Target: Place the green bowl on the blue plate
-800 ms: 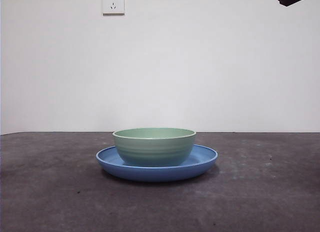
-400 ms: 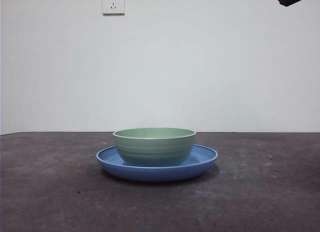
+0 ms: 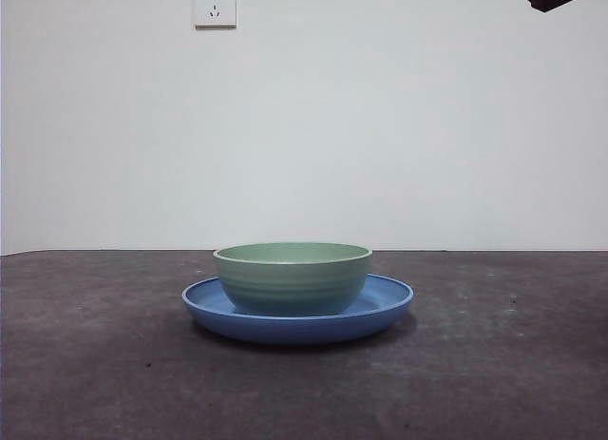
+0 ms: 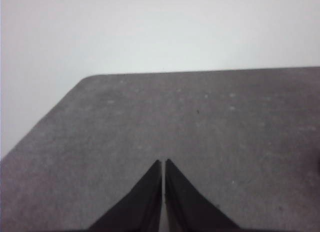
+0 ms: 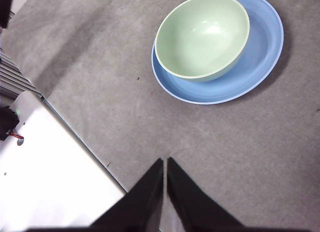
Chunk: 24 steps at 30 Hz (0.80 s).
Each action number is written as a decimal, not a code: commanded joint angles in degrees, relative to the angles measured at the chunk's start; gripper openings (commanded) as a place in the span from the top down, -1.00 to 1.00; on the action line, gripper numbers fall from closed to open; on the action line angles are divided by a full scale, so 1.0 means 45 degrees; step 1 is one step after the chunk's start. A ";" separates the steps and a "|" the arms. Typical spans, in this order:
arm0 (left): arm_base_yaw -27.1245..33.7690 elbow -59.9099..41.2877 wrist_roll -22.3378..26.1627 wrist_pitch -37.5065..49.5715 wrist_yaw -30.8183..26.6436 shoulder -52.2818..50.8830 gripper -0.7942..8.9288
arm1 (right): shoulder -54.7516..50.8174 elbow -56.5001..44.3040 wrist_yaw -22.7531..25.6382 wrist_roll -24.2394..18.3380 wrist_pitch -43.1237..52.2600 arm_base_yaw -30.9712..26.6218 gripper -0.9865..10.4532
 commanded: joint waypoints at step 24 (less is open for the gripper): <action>0.0034 -0.1044 0.0058 -0.0500 -0.0068 -0.0180 0.82 | 0.0092 0.0223 -0.0010 -0.0146 0.0121 0.0078 0.82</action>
